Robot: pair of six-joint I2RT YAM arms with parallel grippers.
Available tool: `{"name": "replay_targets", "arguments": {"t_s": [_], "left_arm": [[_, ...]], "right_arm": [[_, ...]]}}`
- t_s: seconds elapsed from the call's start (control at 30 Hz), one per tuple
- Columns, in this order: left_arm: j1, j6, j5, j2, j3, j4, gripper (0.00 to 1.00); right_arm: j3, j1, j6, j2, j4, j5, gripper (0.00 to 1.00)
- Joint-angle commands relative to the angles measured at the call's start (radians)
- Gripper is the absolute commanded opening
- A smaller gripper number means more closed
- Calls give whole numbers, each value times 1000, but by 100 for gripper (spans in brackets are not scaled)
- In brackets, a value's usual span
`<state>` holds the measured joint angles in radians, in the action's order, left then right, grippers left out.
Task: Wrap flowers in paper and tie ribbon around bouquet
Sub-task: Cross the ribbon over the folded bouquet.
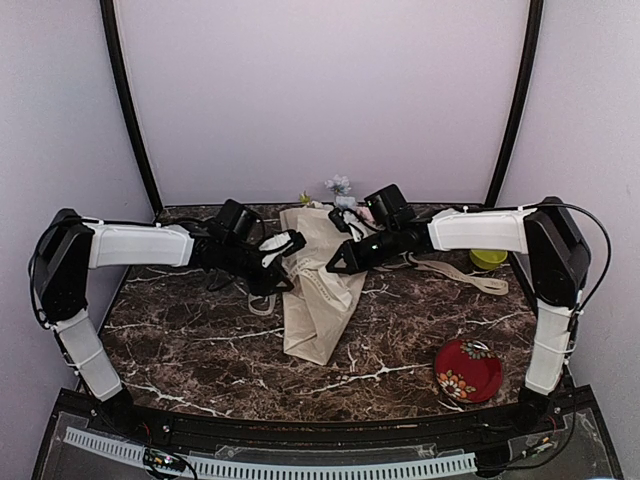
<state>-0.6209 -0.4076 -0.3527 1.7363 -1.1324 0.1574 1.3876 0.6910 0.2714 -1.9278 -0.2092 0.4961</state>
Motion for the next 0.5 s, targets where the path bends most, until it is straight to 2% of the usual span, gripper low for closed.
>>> {"name": "replay_targets", "arguments": {"t_s": [0.0,0.1,0.23,0.3,0.47], "left_arm": [[0,-21,96,56,-61,43,33],[0,-15,147,62,-57,32,22],[39,-3,170,43,-38,6,17],[56,-9,100,23,-33,27,25],[141,-11,-218,-62,30,-5,54]], "right_arm": [[-1,-5,11,16,34,-3,0],[-5,-9,11,15,29,-28,0],[-11,-24,14,6,2,-74,1],[-17,-28,11,4,-5,-85,3],[-24,-27,5,-2,-3,-50,5]]}}
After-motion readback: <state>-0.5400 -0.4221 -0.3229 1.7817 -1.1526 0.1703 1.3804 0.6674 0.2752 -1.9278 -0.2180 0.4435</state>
